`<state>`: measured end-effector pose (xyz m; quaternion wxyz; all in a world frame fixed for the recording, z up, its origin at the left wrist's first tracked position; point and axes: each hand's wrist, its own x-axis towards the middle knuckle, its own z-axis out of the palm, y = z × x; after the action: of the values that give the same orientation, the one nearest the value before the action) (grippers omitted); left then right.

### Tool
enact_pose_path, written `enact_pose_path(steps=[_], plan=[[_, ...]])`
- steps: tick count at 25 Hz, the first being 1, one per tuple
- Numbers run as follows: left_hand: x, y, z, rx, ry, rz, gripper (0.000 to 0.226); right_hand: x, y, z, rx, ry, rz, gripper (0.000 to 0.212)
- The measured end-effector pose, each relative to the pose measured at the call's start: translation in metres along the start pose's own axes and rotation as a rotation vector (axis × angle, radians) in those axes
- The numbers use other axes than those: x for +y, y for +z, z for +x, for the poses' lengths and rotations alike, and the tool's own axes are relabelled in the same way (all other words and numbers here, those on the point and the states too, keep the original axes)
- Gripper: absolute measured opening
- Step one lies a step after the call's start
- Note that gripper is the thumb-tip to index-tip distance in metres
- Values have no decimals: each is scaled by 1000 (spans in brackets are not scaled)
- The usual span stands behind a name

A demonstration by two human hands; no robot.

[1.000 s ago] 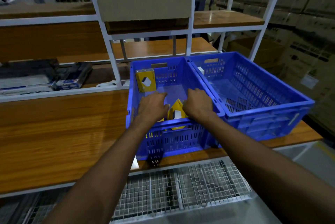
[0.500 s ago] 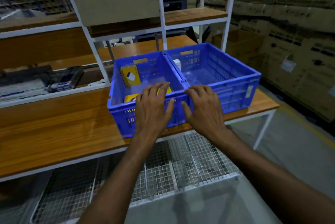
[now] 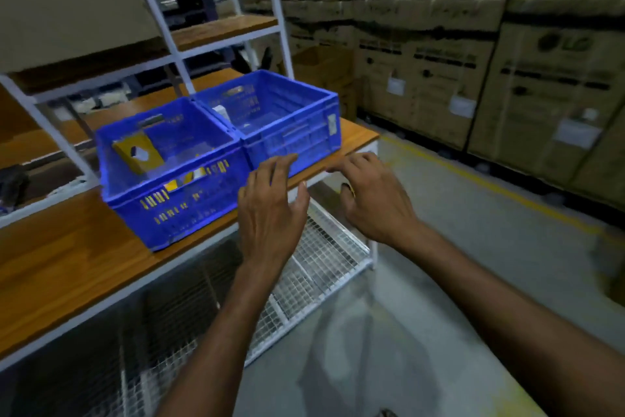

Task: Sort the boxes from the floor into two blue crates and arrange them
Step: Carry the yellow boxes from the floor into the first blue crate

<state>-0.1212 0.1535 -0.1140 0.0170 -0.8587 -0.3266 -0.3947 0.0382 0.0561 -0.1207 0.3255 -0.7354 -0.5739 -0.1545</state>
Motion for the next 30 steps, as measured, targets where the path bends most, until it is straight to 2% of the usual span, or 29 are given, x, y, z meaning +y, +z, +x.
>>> enact_pose_path(steps=[5,8,14,23,27,30], plan=[[73,-4,-67,-67,76,-229,36,-3,-64,-119,-14,156,-50,52],[127,-4,-107,-174,153,-346,36,6,-101,-194,-48,260,-110,57],[246,-2,-161,-262,290,-492,39,52,-187,-313,-15,495,-189,67],[482,19,-289,-433,411,-741,36,154,-345,-518,76,738,-329,63],[570,30,-346,-584,442,-830,35,192,-398,-607,77,906,-405,59],[614,55,-380,-729,457,-885,35,219,-408,-660,104,1017,-418,58]])
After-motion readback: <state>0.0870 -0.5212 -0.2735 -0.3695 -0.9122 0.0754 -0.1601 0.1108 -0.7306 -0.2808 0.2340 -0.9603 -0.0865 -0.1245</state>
